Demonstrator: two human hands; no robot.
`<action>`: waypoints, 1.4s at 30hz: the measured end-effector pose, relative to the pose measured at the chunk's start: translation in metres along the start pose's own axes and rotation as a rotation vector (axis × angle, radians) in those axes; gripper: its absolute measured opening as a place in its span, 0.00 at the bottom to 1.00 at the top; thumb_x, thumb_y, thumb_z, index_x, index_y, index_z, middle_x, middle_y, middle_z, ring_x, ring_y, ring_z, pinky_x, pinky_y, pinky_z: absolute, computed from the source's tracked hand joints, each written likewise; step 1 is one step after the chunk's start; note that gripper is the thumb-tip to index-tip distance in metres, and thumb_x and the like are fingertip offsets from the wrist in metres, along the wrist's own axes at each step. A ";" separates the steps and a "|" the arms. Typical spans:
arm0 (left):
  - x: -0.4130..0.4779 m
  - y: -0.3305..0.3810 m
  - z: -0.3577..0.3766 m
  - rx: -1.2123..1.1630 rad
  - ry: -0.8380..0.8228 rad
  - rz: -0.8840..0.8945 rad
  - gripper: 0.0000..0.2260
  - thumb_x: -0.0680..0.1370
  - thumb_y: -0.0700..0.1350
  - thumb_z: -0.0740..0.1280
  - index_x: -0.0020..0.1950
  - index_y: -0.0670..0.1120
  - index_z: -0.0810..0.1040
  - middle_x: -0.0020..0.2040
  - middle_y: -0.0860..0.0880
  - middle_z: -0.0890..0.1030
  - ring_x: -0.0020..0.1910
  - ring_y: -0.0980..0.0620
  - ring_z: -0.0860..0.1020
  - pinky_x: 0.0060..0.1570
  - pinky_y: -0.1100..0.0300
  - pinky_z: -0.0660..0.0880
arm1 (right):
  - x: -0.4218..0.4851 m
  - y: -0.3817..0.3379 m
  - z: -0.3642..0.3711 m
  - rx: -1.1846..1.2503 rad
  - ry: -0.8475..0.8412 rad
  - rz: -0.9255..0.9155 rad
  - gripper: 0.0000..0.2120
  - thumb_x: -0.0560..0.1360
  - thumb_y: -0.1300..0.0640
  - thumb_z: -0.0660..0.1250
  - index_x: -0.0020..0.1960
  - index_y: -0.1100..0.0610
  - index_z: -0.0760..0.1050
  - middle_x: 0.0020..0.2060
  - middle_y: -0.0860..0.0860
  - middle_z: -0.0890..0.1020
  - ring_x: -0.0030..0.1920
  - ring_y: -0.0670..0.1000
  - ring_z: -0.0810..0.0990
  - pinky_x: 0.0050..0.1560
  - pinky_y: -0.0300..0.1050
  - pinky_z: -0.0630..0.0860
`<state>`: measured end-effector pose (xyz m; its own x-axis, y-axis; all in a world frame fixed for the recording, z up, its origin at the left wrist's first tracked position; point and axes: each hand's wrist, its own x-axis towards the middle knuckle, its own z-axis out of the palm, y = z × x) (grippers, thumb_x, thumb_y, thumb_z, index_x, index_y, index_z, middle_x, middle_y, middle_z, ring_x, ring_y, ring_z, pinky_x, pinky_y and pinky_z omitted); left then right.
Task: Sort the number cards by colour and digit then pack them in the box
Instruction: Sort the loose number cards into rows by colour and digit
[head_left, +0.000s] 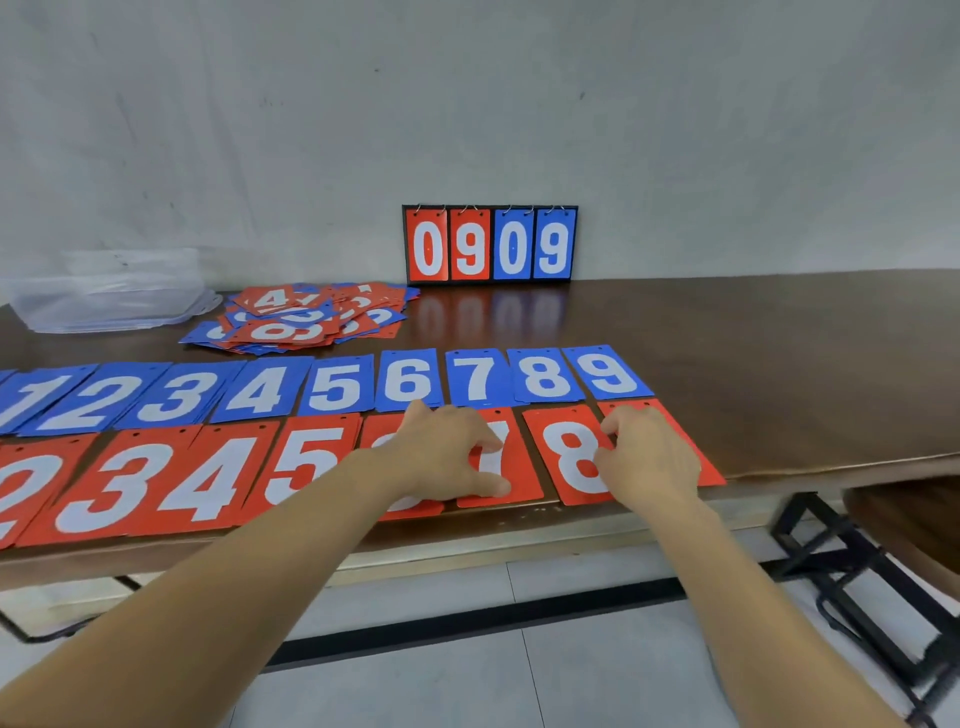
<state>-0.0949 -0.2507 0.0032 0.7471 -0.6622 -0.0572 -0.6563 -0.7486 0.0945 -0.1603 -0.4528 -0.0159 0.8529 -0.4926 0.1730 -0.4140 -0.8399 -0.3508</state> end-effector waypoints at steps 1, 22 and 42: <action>0.000 -0.001 -0.001 -0.010 -0.013 0.010 0.26 0.75 0.64 0.64 0.70 0.54 0.72 0.68 0.55 0.71 0.66 0.54 0.68 0.66 0.52 0.57 | -0.001 -0.001 0.000 0.012 0.002 -0.001 0.10 0.77 0.56 0.67 0.58 0.52 0.74 0.54 0.50 0.77 0.45 0.49 0.74 0.33 0.39 0.68; -0.007 -0.112 -0.034 -0.149 0.401 -0.186 0.30 0.74 0.62 0.67 0.74 0.56 0.65 0.72 0.56 0.68 0.71 0.55 0.63 0.70 0.51 0.53 | 0.036 -0.130 0.021 0.165 0.075 -0.393 0.23 0.78 0.49 0.63 0.72 0.49 0.66 0.64 0.47 0.73 0.62 0.50 0.74 0.55 0.47 0.73; 0.001 -0.402 -0.053 -0.239 0.355 -0.488 0.23 0.73 0.62 0.68 0.67 0.58 0.72 0.65 0.58 0.75 0.66 0.55 0.71 0.68 0.51 0.58 | 0.157 -0.356 0.132 0.142 -0.109 -0.332 0.15 0.78 0.45 0.63 0.58 0.54 0.75 0.53 0.49 0.79 0.53 0.51 0.78 0.45 0.44 0.72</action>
<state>0.1750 0.0514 0.0181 0.9699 -0.1656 0.1786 -0.2212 -0.9058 0.3614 0.1631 -0.2010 0.0143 0.9652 -0.1654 0.2025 -0.0676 -0.9061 -0.4177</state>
